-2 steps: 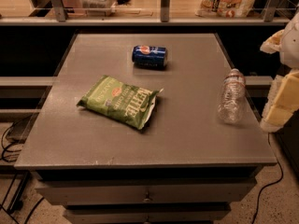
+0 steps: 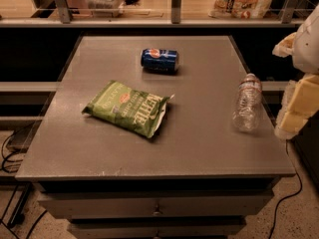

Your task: Place pepsi can upright

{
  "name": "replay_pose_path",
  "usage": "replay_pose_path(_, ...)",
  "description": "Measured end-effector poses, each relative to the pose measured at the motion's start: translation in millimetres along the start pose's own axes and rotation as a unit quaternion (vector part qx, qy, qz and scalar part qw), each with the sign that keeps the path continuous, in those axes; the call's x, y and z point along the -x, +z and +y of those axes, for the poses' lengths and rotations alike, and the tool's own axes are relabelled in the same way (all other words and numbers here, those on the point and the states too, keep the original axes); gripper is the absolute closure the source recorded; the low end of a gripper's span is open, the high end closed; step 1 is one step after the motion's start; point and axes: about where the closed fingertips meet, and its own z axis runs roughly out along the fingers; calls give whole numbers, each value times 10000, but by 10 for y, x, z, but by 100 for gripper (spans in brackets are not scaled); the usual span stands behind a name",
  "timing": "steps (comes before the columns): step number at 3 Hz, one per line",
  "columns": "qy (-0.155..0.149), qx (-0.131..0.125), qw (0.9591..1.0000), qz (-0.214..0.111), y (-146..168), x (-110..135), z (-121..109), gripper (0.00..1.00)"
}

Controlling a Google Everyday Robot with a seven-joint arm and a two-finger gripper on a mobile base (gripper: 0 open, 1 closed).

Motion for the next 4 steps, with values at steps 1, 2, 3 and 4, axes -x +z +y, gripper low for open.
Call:
replay_pose_path(1, -552, 71, 9983, -145, 117, 178, -147, 0)
replay_pose_path(2, -1278, 119, 9914, -246, 248, 385, -337, 0)
replay_pose_path(3, -1809, 48, 9823, -476, 341, 730, -681, 0)
replay_pose_path(4, -1805, 48, 9824, -473, 343, 727, -677, 0)
